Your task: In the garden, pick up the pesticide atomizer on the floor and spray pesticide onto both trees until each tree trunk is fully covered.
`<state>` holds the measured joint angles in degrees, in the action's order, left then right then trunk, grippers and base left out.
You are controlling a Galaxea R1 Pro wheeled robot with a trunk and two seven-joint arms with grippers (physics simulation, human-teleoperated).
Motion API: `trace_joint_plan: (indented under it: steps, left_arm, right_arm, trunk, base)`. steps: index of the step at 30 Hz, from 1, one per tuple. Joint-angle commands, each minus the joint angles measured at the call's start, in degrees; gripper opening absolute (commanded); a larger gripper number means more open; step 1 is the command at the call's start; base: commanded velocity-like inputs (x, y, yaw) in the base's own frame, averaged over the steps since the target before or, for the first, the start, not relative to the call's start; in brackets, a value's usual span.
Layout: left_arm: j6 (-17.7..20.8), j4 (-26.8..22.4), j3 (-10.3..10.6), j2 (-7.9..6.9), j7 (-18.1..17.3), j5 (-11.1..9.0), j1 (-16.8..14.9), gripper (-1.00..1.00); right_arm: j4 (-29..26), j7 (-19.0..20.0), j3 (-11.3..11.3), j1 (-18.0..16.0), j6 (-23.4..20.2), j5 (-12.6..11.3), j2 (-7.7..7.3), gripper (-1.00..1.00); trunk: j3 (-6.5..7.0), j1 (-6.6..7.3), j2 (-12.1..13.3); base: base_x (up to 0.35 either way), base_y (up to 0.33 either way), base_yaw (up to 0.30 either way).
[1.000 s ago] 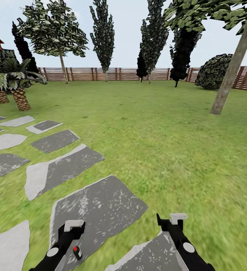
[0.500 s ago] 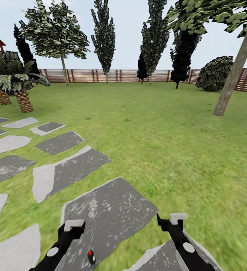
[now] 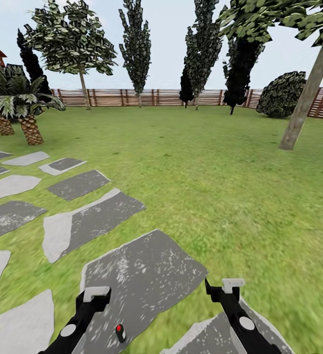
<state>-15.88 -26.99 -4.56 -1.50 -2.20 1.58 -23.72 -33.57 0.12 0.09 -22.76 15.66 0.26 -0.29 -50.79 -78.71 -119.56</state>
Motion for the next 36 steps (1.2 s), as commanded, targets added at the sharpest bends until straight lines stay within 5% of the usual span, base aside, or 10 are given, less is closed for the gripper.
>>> trace_joint_plan:
  steps: [1, 36]
  left_arm:
    - [-0.02, 0.00, -0.01, 0.00, 0.00, 0.10, -0.01, 1.00]
    - [-3.19, 0.09, -0.19, -0.09, 0.18, -0.21, -0.10, 1.00]
  right_arm:
    - [0.00, -0.02, 0.00, 0.00, -0.01, 0.00, 0.00, 1.00]
    - [0.00, -0.03, -0.14, 0.00, -0.02, 0.01, 0.02, 1.00]
  trunk:
    - [-0.28, -0.23, -0.42]
    - [-9.73, -7.91, -14.46]
  base:
    - [0.000, 0.000, 0.000]
    - [0.000, 0.000, 0.020]
